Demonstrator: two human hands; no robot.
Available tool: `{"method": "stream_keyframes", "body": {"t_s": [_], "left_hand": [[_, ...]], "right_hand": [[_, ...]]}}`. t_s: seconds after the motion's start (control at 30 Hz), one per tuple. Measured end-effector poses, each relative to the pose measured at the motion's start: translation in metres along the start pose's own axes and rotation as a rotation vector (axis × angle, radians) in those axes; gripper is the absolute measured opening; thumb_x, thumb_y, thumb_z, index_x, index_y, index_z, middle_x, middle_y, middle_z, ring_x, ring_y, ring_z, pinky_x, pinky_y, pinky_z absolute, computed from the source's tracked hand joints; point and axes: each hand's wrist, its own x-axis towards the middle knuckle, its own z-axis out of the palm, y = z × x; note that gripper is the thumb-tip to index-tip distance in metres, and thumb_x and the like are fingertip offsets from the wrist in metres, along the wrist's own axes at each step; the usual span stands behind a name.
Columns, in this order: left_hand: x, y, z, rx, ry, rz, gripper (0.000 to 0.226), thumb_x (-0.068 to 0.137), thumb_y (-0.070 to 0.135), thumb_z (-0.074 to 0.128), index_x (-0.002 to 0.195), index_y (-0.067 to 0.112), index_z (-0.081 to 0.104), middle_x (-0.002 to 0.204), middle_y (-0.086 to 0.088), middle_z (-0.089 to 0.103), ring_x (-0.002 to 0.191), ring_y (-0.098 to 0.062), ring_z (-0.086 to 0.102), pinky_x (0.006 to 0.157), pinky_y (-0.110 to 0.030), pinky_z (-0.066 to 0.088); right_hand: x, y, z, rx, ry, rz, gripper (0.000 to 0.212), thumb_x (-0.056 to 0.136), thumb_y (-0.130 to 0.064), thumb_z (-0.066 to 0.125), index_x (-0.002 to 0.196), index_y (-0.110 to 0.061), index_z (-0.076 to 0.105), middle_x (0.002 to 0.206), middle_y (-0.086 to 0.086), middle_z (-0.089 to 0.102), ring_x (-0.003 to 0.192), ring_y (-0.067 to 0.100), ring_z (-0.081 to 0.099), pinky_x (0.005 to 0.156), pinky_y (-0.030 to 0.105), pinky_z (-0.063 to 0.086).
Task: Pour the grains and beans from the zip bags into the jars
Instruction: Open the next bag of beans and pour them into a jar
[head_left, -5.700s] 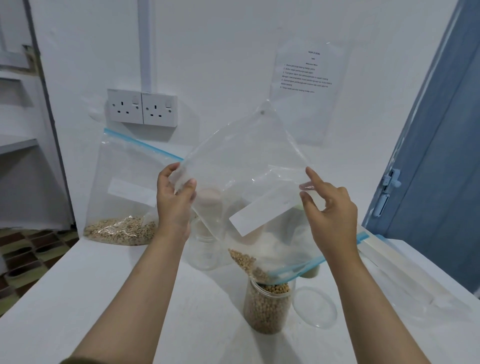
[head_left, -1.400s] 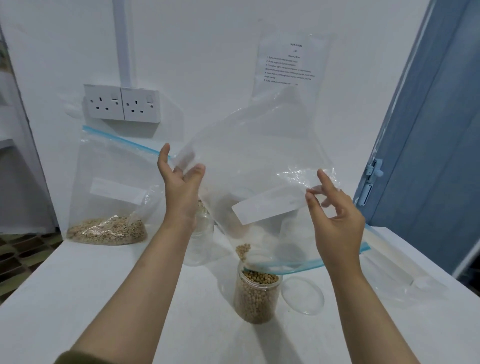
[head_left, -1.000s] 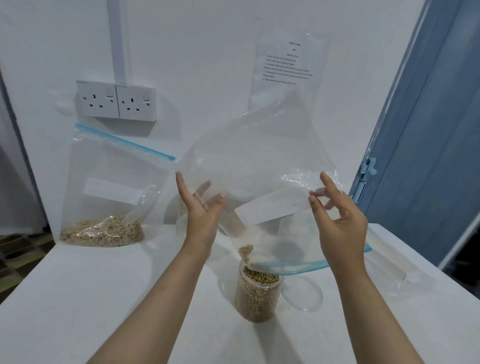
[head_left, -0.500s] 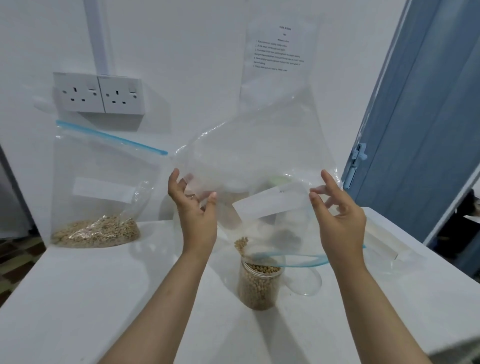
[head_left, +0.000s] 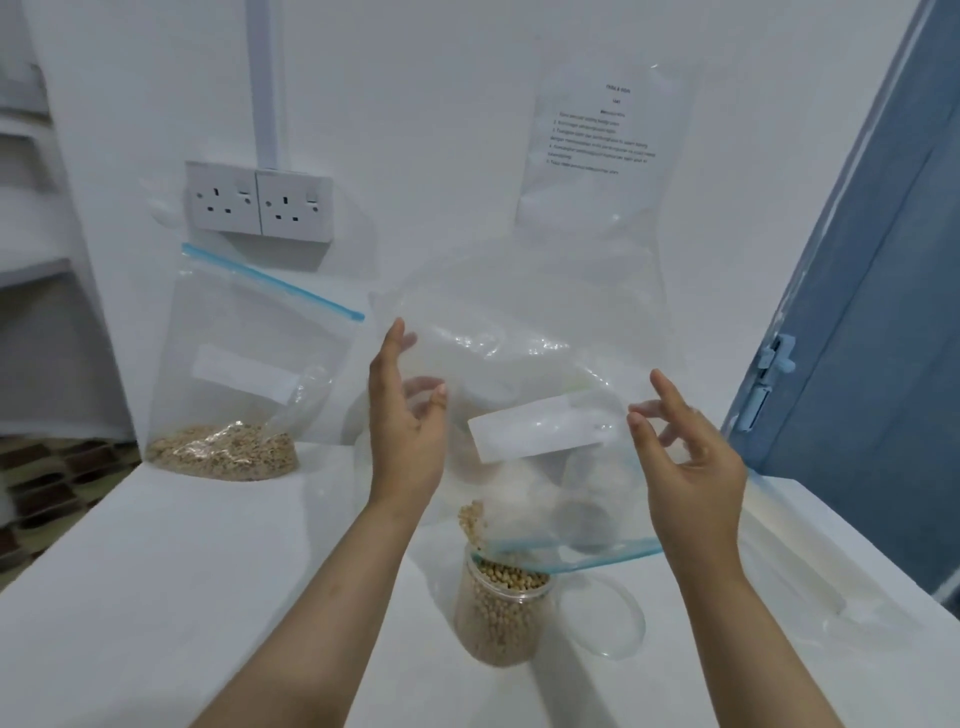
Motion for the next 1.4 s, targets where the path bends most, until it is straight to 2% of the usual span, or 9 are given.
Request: {"method": "stream_keyframes", "body": {"t_s": [0.13,0.23,0.4,0.53,0.7,0.83,1.17,1.33,1.4], "left_hand": [[0.002,0.005,0.009,0.039,0.017,0.016,0.078,0.093,-0.009,0.055,0.149,0.037,0.026,0.139,0.014,0.043,0.095,-0.013,0.056,0.085,-0.019,0.048],[0.003,0.011,0.017,0.055,0.029,0.031,0.079,0.093,-0.009,0.055,0.145,0.043,0.028,0.136,0.016,0.044,0.093,-0.009,0.056,0.084,-0.019,0.049],[0.005,0.016,0.031,0.058,0.052,0.026,0.078,0.093,-0.008,0.055,0.139,0.05,0.034,0.132,0.018,0.047,0.093,-0.011,0.057,0.085,-0.019,0.048],[0.004,0.016,0.035,0.06,0.069,0.05,0.075,0.092,-0.009,0.055,0.137,0.049,0.039,0.131,0.016,0.048,0.093,-0.011,0.058,0.085,-0.019,0.048],[0.006,0.012,0.036,0.058,0.088,0.035,0.071,0.092,-0.007,0.056,0.14,0.043,0.041,0.131,0.017,0.049,0.094,-0.011,0.058,0.085,-0.021,0.049],[0.007,0.014,0.036,0.062,0.073,0.019,0.069,0.093,-0.004,0.057,0.139,0.045,0.041,0.129,0.016,0.05,0.095,-0.011,0.058,0.086,-0.022,0.05],[0.009,0.016,0.04,0.02,0.028,-0.006,0.066,0.094,-0.004,0.058,0.138,0.042,0.041,0.123,0.013,0.054,0.095,-0.005,0.059,0.086,-0.02,0.05],[-0.014,0.0,0.028,0.034,-0.032,-0.017,0.069,0.092,0.019,0.064,0.138,0.06,0.034,0.136,0.004,0.049,0.115,-0.011,0.057,0.093,-0.02,0.048],[-0.039,-0.015,0.023,0.054,-0.058,-0.085,0.069,0.087,0.033,0.065,0.136,0.067,0.031,0.141,0.014,0.047,0.126,-0.002,0.051,0.098,-0.019,0.044]], "right_hand": [[0.007,0.011,-0.006,0.016,-0.053,0.001,0.045,0.092,-0.012,0.07,0.133,-0.026,0.062,0.097,-0.016,0.068,0.077,0.008,0.055,0.077,0.008,0.042],[0.012,0.019,-0.013,0.032,-0.098,0.002,0.047,0.09,-0.011,0.071,0.133,-0.027,0.062,0.1,-0.01,0.069,0.073,0.008,0.057,0.076,0.008,0.044],[0.021,0.033,-0.021,0.123,-0.178,0.169,0.044,0.088,-0.021,0.075,0.127,-0.037,0.065,0.1,-0.014,0.074,0.067,0.003,0.051,0.073,0.007,0.045],[0.024,0.037,-0.024,0.162,-0.159,0.186,0.043,0.088,-0.021,0.074,0.126,-0.038,0.065,0.093,-0.023,0.072,0.06,0.008,0.039,0.065,0.011,0.045],[0.025,0.04,-0.024,0.187,-0.153,0.166,0.043,0.089,-0.019,0.073,0.121,-0.045,0.062,0.093,-0.022,0.072,0.067,0.002,0.05,0.069,0.011,0.046],[0.026,0.04,-0.021,0.22,-0.132,0.173,0.042,0.089,-0.014,0.073,0.122,-0.039,0.064,0.091,-0.019,0.072,0.072,0.0,0.054,0.072,0.01,0.046],[0.025,0.045,-0.018,0.245,-0.113,0.171,0.041,0.09,-0.015,0.072,0.122,-0.039,0.065,0.092,-0.015,0.073,0.085,0.005,0.061,0.08,0.006,0.044],[0.022,0.046,-0.021,0.248,-0.112,0.151,0.041,0.09,-0.015,0.072,0.122,-0.04,0.064,0.093,-0.014,0.072,0.084,0.002,0.06,0.081,0.004,0.041],[0.021,0.048,-0.022,0.239,-0.1,0.15,0.041,0.09,-0.015,0.071,0.12,-0.042,0.064,0.093,-0.015,0.072,0.082,-0.001,0.059,0.083,0.006,0.043]]}}
